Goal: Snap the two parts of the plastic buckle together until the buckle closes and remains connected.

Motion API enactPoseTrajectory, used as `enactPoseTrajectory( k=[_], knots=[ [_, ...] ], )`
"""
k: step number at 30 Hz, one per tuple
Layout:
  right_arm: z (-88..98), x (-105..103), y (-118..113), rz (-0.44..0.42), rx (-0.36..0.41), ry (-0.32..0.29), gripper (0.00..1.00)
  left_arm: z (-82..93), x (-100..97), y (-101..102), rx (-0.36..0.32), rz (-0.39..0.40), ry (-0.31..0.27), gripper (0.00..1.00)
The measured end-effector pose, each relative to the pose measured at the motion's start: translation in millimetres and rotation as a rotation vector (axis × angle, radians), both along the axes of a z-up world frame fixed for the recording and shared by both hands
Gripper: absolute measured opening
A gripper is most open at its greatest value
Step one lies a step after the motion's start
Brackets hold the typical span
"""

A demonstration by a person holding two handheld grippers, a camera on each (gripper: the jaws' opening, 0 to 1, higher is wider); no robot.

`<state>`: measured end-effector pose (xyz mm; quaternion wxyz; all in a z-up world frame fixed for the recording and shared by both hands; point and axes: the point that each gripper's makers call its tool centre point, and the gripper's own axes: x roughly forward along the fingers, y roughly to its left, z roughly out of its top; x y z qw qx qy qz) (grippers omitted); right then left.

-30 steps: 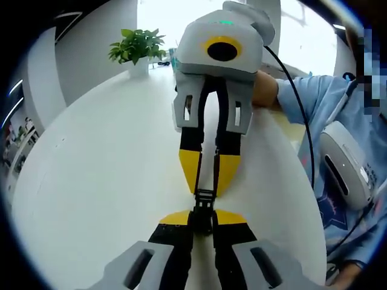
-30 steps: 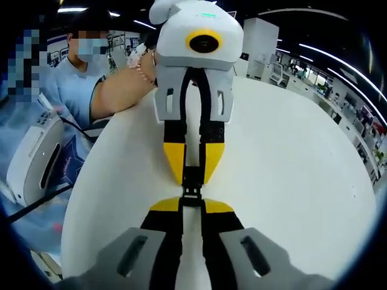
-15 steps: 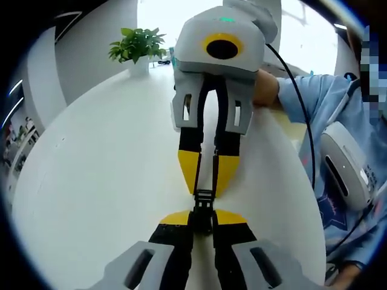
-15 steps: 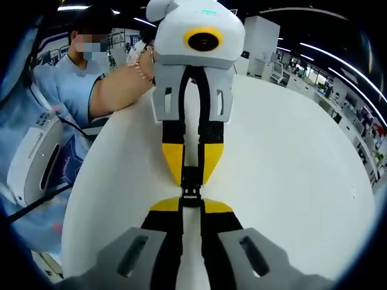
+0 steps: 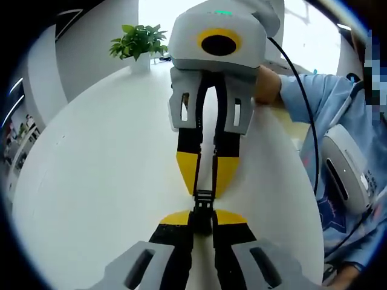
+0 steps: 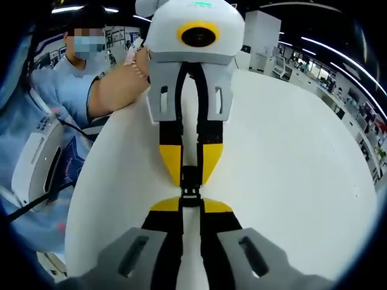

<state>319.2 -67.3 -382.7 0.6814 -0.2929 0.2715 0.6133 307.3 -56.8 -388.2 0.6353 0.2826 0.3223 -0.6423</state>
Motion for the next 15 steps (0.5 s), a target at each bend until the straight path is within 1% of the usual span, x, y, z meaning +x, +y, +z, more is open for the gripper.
enactPoseTrajectory(
  k=[8,15],
  knots=[
    [-0.8,-1.4,1.4,0.005,-0.024,0.004,0.07,-0.2,0.2,1.3,0.001,0.005,0.003,0.09],
    [-1.8,-3.0,2.6,-0.045,-0.035,0.0,0.07,-0.2,0.1,2.2,0.002,0.008,0.003,0.08]
  ],
)
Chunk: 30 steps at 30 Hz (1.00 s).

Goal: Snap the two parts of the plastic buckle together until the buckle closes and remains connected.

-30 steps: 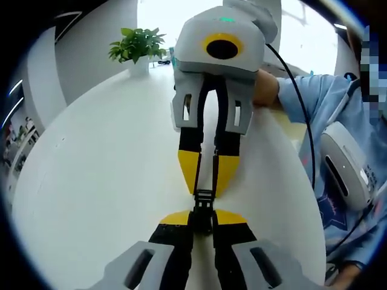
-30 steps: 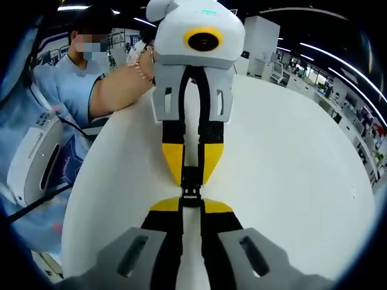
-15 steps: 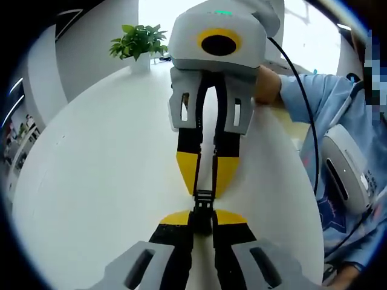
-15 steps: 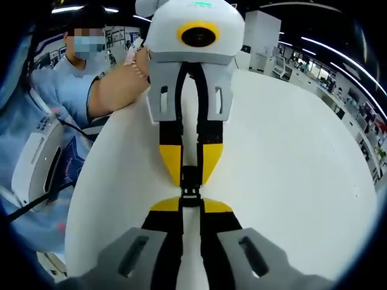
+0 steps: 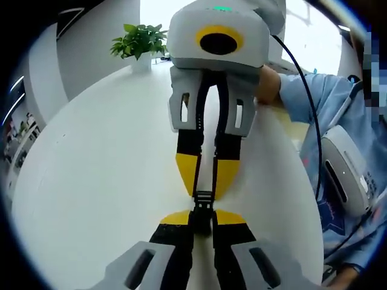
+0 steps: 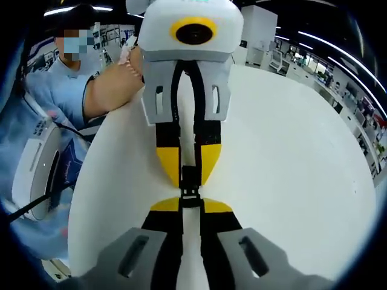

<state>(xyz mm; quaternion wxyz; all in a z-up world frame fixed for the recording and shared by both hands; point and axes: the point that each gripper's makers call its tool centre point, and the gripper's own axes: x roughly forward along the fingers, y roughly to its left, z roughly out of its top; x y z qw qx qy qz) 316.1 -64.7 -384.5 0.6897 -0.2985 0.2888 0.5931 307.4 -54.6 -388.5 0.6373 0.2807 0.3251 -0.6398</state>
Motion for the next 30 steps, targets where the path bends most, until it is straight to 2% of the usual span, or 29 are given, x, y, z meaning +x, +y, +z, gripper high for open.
enactPoseTrajectory(
  k=[6,11,13,14,25,30],
  knots=[
    [0.1,0.8,-0.6,-0.038,0.019,0.01,0.07,0.5,0.8,0.7,-0.004,0.003,0.003,0.08],
    [0.6,0.4,-0.7,-0.023,0.02,-0.002,0.08,0.2,-0.3,1.2,-0.022,0.0,0.012,0.09],
    [0.3,-0.9,0.9,-0.021,0.039,0.017,0.08,0.4,-1.7,2.4,-0.021,-0.005,0.016,0.1],
    [0.3,-1.1,0.9,-0.024,0.042,0.03,0.08,0.4,-1.9,3.3,-0.023,-0.029,-0.007,0.1],
    [2.3,0.6,1.9,-0.01,0.04,0.016,0.1,1.1,-0.5,3.8,-0.04,-0.059,-0.022,0.11],
    [2.5,1.0,1.0,-0.007,0.05,0.015,0.1,1.8,2.0,3.6,-0.05,-0.074,-0.043,0.19]
  ],
)
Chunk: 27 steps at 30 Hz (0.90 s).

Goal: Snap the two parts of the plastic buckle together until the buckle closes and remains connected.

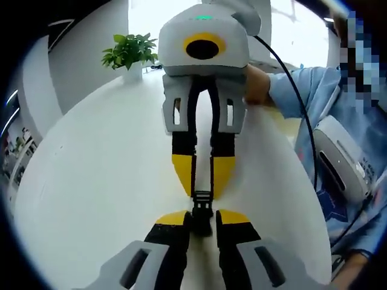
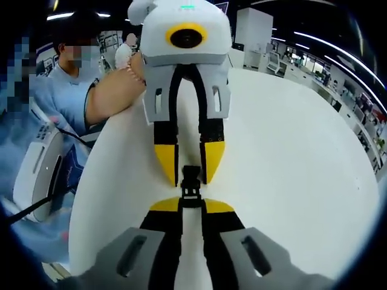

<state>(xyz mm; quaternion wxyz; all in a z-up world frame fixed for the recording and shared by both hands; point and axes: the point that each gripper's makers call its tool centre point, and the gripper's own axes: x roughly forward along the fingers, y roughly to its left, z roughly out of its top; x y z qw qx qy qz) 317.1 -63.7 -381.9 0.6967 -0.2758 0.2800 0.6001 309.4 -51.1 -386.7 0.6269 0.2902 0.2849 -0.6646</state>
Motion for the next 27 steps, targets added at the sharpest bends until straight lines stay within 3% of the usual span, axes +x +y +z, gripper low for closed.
enactPoseTrajectory(
  k=[8,12,27],
  knots=[
    [0.9,-0.4,-0.9,0.009,0.017,-0.01,0.17,1.0,2.3,6.8,0.011,-0.005,-0.023,0.23],
    [0.5,-2.5,-1.9,0.021,0.018,-0.003,0.13,0.4,2.0,15.9,0.031,0.01,-0.005,0.21],
    [0.5,-1.1,-2.0,0.028,0.035,0.001,0.11,0.2,-4.7,18.0,0.018,-0.014,0.021,0.15]
  ],
)
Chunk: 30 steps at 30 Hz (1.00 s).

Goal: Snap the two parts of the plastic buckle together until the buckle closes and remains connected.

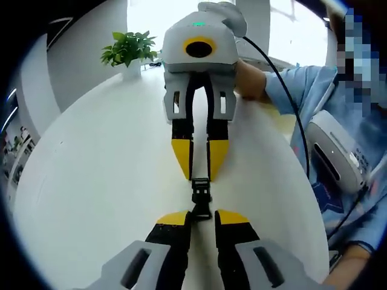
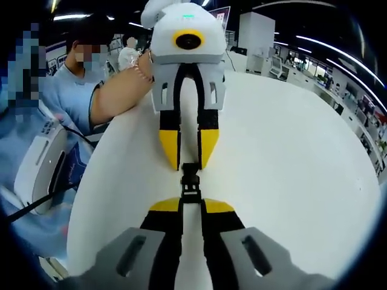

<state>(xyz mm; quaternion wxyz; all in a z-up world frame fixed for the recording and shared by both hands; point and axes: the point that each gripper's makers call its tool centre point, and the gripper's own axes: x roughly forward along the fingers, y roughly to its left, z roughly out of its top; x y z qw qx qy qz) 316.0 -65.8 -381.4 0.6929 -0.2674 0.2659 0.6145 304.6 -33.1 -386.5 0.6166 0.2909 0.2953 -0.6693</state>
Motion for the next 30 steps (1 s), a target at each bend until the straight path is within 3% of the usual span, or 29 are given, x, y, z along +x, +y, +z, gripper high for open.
enactPoseTrajectory(
  k=[15,30],
  knots=[
    [-1.2,-2.4,0.6,0.005,0.008,-0.004,0.1,-0.8,0.0,-1.3,-0.012,0.038,0.045,0.11],
    [-0.8,-3.2,0.2,-0.047,-0.018,-0.034,0.08,-0.6,1.0,-1.0,0.052,0.059,-0.013,0.09]
  ],
)
